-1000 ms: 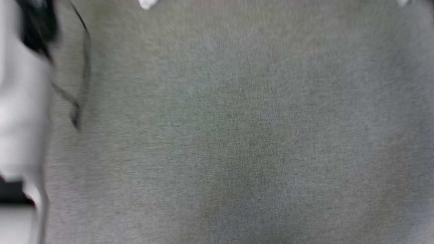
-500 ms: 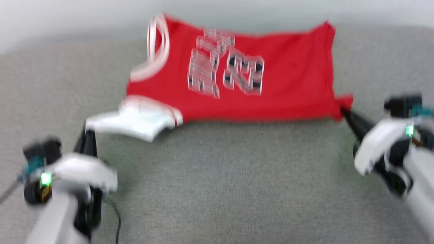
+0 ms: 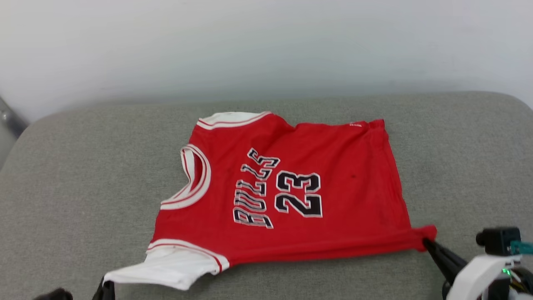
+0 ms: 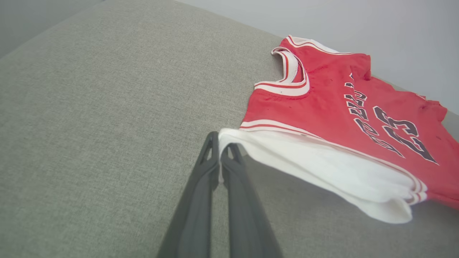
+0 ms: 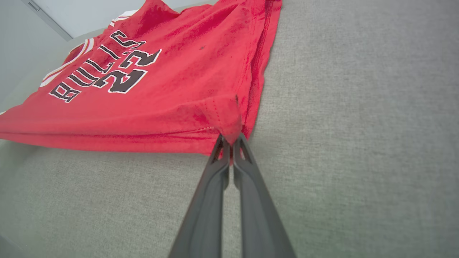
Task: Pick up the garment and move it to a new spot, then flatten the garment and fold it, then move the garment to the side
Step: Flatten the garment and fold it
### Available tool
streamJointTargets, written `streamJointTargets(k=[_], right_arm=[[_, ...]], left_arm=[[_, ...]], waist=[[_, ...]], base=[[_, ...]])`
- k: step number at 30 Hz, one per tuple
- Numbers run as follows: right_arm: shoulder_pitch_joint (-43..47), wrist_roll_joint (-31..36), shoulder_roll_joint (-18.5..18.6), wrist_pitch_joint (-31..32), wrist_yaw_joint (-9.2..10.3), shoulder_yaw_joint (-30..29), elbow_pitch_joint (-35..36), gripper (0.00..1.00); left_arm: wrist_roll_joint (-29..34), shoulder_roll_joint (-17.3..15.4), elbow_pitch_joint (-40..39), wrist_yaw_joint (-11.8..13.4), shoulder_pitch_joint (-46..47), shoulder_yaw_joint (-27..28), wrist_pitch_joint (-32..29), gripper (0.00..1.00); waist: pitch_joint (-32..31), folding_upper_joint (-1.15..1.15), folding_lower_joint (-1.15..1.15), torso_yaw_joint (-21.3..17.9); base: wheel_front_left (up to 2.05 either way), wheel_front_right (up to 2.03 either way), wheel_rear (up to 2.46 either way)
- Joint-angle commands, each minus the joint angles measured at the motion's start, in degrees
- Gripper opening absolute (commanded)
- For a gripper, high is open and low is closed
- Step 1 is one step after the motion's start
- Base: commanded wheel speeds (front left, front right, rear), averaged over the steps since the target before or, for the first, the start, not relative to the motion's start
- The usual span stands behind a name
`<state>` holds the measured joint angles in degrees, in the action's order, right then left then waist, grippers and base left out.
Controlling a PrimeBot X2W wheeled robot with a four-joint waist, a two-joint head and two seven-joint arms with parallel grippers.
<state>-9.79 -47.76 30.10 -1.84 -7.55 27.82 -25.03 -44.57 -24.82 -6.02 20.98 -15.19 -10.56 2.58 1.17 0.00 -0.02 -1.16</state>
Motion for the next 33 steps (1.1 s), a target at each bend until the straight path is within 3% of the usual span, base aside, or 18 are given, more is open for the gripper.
streamJointTargets(k=[1, 7, 15, 25, 32, 33], right_arm=[[2.0, 0.6, 0.1, 0.6, 0.12, -1.7, 1.1, 0.00], [8.9, 4.7, -2.9, 5.7, 0.11, -10.5, 8.8, 0.00], [2.7, 12.1, -7.2, 15.1, 0.09, -16.8, 12.9, 0.00], [-9.6, 15.2, -8.8, 19.2, 0.08, -14.8, 8.1, 0.00], [-14.2, 14.8, -9.2, 16.8, 0.08, -12.0, 3.0, 0.00], [-14.7, 15.0, -9.3, 16.1, 0.08, -11.5, 2.2, 0.27]], left_arm=[[0.1, -0.6, -1.3, 1.0, -1.6, 0.6, -0.1, 0.00], [0.9, -1.5, -6.3, 2.0, -1.9, -0.1, -1.7, 0.00], [2.5, -1.2, -1.3, -3.6, 13.8, -4.1, -3.0, 0.00], [3.7, 1.1, 14.9, -11.7, 34.9, -9.1, -5.9, 0.00], [3.1, 3.1, 23.9, -14.4, 40.9, -10.4, -5.8, 0.00], [2.8, 3.4, 25.3, -15.1, 41.5, -10.8, -6.0, 0.00]], waist=[[-0.6, 0.00, 0.02, 0.3], [0.0, 0.00, 0.02, 0.2], [5.7, 0.00, 0.02, 0.1], [14.3, 0.00, 0.02, -0.1], [16.0, 0.00, 0.02, -1.1], [16.1, 0.00, 0.02, -1.2]], base=[[0.00, 0.00, 0.00], [0.00, 0.00, 0.00], [0.00, 0.00, 0.00], [0.00, 0.00, 0.00], [0.00, 0.00, 0.00], [0.00, 0.00, 0.00]])
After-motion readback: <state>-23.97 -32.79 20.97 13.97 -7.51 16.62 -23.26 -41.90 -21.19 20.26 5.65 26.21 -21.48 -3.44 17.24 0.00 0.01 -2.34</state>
